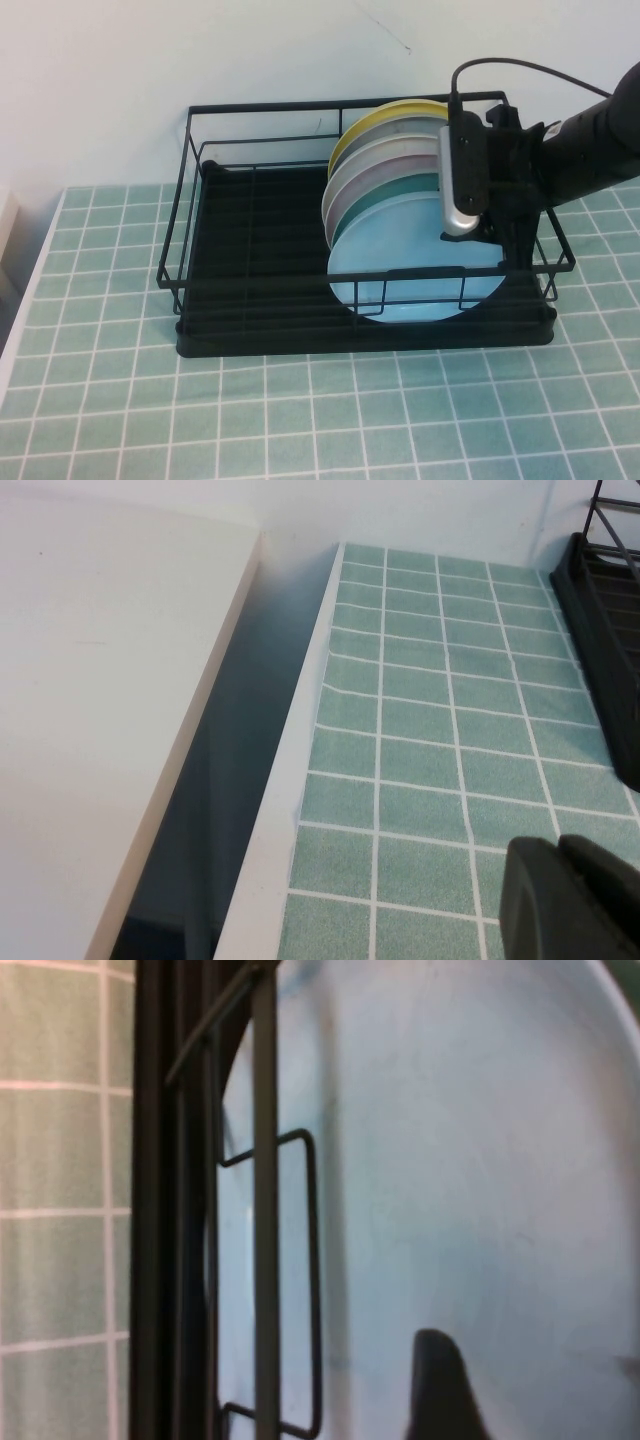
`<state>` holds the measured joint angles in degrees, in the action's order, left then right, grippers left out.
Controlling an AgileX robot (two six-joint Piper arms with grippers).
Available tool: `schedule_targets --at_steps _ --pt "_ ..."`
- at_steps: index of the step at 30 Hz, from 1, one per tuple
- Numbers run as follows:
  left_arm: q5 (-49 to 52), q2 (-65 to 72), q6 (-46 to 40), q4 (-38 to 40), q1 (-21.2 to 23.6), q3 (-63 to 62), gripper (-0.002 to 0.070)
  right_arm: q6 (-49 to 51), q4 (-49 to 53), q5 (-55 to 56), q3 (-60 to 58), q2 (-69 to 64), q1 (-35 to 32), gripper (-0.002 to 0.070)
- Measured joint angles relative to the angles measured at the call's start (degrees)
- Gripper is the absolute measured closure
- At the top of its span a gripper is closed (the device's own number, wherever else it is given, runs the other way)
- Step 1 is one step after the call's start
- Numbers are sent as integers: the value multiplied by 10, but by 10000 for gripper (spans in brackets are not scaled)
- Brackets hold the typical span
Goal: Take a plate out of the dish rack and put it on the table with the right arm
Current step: Grasp the plate from the shelf, then place the plate from the table
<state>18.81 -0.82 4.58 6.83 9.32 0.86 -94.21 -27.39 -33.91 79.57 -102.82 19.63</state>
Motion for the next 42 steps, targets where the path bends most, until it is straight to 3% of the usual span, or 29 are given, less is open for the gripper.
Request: schedule_targets --at_steps 2,7,14,21,26,28,31,37,42 --pt "0 0 0 0 0 0 678 0 -5 10 0 -1 1 325" --pt "0 0 0 0 0 0 678 9 -15 19 0 4 1 584" --pt "0 0 0 0 0 0 678 133 72 6 -1 114 1 589" --pt "0 0 0 0 0 0 678 446 135 -31 -1 298 1 589" --pt "0 0 0 0 0 0 678 672 137 -253 -2 357 1 589" --pt "0 0 0 0 0 0 678 700 131 -330 -25 360 1 589" --pt "0 0 0 0 0 0 678 721 93 -362 -87 359 1 589" --pt "0 0 0 0 0 0 678 684 -37 -265 -228 322 1 589" --pt "0 0 0 0 0 0 678 610 -91 -197 -253 248 1 589"
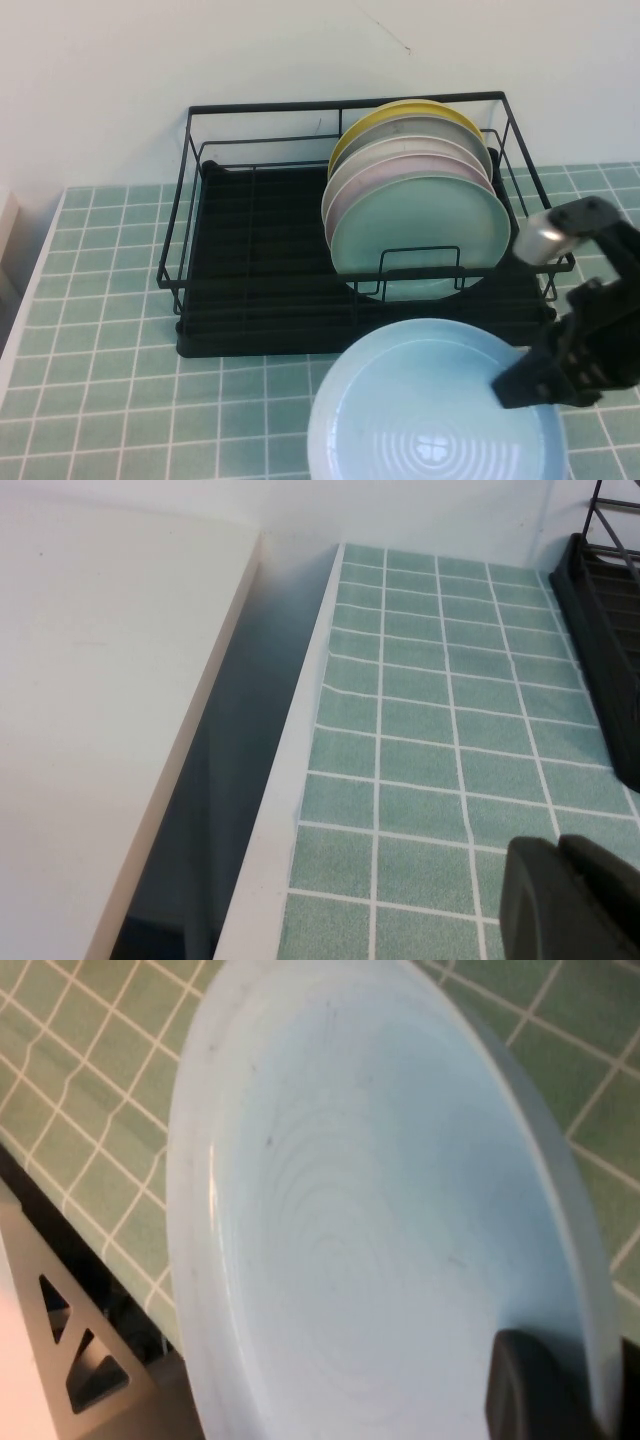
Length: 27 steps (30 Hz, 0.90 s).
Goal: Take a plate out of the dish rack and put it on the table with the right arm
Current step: Place the plate from the table
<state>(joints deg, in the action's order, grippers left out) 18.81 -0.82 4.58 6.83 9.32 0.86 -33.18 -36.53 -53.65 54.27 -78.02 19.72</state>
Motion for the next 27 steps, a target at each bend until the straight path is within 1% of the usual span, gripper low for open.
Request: schedule_targets --at_steps 5,9,12,13,15,17,19,20,22,24,27 --pt "0 0 0 0 0 0 678 -108 -60 37 0 -78 0 589" --pt "0 0 0 0 0 0 678 -138 -66 64 0 -121 0 589" --pt "0 0 0 0 0 0 678 -190 -66 79 0 -134 0 585" --pt "0 0 0 0 0 0 678 -209 -66 81 0 -135 0 571" --pt "0 0 0 0 0 0 678 -236 -69 87 0 -138 0 510" --pt "0 0 0 0 0 0 678 -251 -71 95 0 -138 0 398" --pt "0 0 0 0 0 0 678 -257 -72 109 0 -138 0 258" --pt "0 0 0 0 0 0 678 -260 -72 117 0 -138 0 199" --pt "0 0 0 0 0 0 678 -262 -66 128 1 -138 0 132" --pt "0 0 0 0 0 0 678 -260 -39 131 12 -138 0 111" --pt "0 0 0 0 0 0 678 -229 30 110 53 -138 0 119"
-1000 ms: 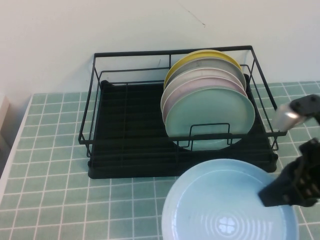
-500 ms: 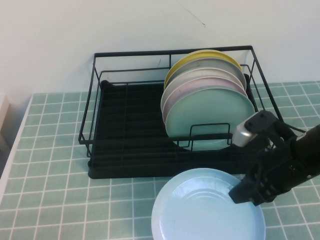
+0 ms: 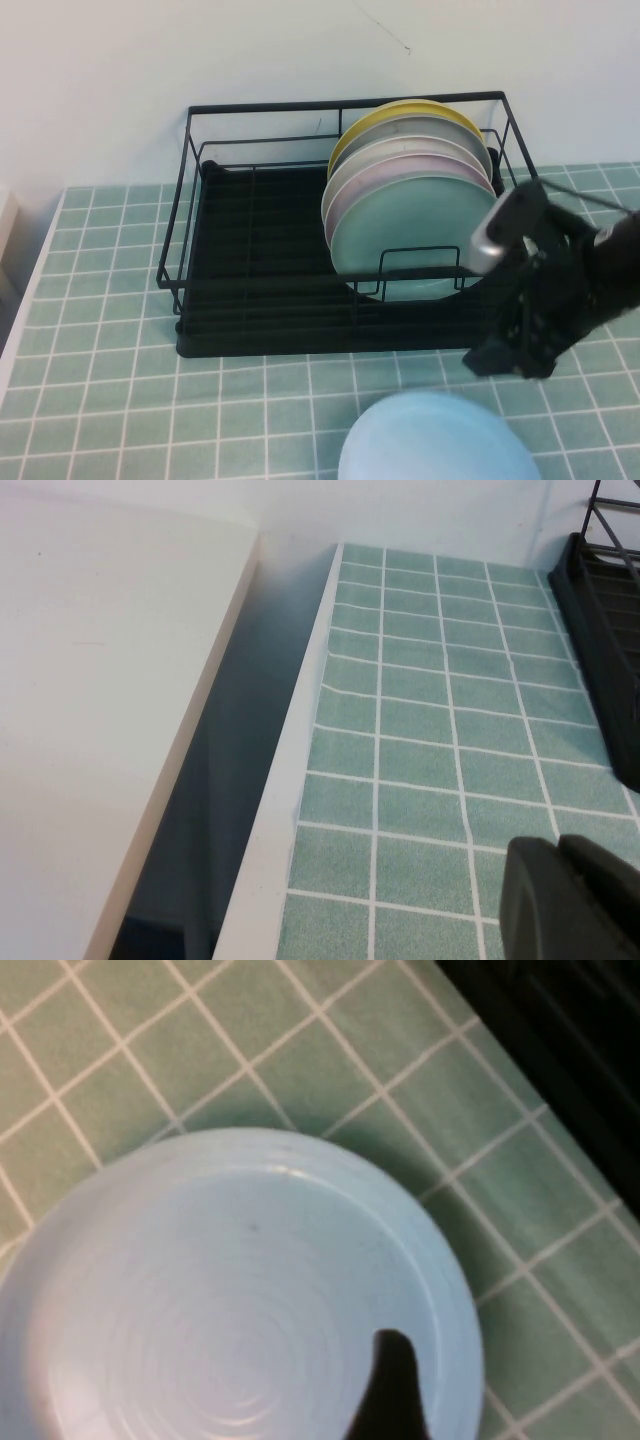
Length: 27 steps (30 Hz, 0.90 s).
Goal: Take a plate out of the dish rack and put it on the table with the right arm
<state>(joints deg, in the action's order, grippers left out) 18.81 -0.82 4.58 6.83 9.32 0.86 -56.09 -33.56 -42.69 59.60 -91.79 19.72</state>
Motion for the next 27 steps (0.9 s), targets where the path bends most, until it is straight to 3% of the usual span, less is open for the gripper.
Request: schedule_targets --at_steps 3,8,11,20,27 --pt "0 0 0 0 0 0 678 68 69 -55 55 2 0 191" --pt "0 0 0 0 0 0 678 157 126 -163 136 37 0 521" --pt "0 0 0 0 0 0 678 158 103 -164 136 91 0 630" --pt "0 0 0 0 0 0 678 54 -69 -35 27 328 0 676" --pt "1 0 0 0 0 0 678 29 -83 -9 -63 454 0 678"
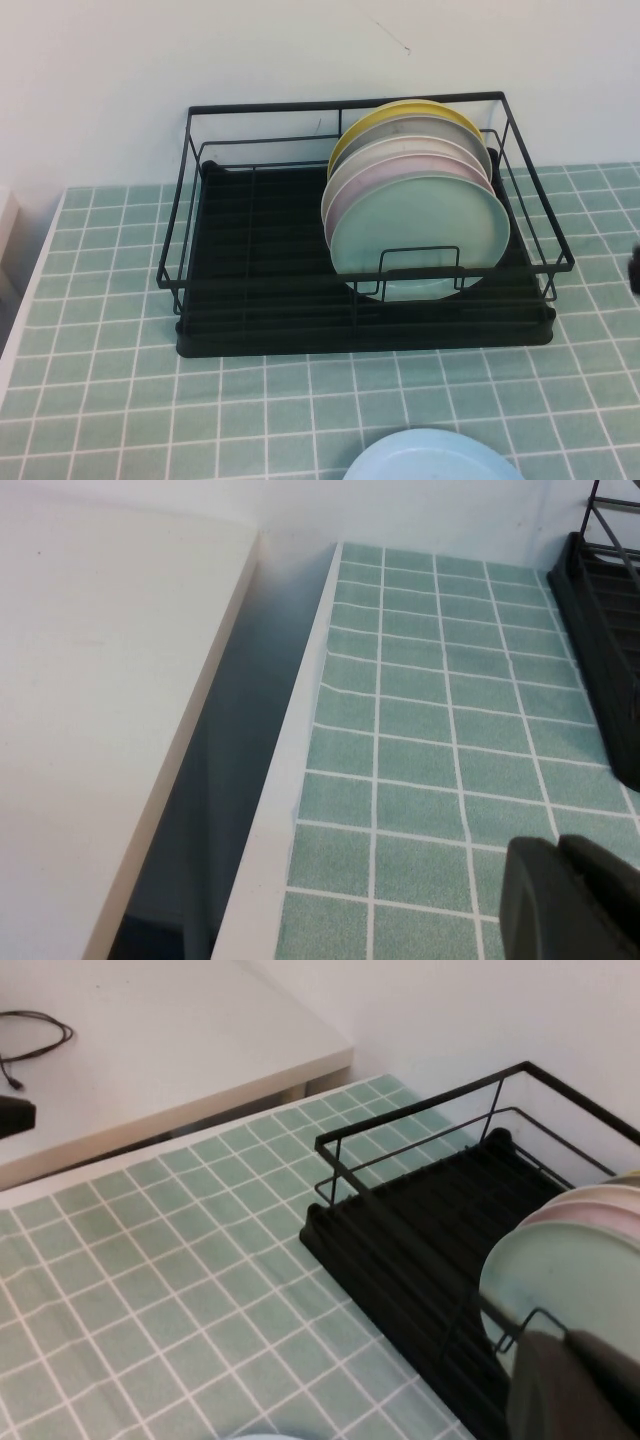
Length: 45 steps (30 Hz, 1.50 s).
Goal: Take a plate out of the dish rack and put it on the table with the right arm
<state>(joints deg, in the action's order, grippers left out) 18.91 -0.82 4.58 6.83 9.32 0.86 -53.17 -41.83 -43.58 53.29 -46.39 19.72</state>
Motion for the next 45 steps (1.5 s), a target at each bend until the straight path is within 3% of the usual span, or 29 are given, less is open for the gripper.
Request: schedule_targets --at_steps 7,12,22,29,34,37,45 --pt "0 0 0 0 0 0 678 2 12 -16 -51 63 0 678" --pt "0 0 0 0 0 0 678 82 108 -69 -53 94 0 678" --pt "0 0 0 0 0 0 678 100 166 -68 -62 190 0 678" --pt "0 0 0 0 0 0 678 101 170 5 -162 271 0 678" --pt "0 0 0 0 0 0 678 106 194 145 -269 321 -5 678" --pt "0 0 0 0 0 0 678 137 227 220 -331 363 -43 678" --pt "0 0 0 0 0 0 678 290 370 228 -450 467 -218 678"
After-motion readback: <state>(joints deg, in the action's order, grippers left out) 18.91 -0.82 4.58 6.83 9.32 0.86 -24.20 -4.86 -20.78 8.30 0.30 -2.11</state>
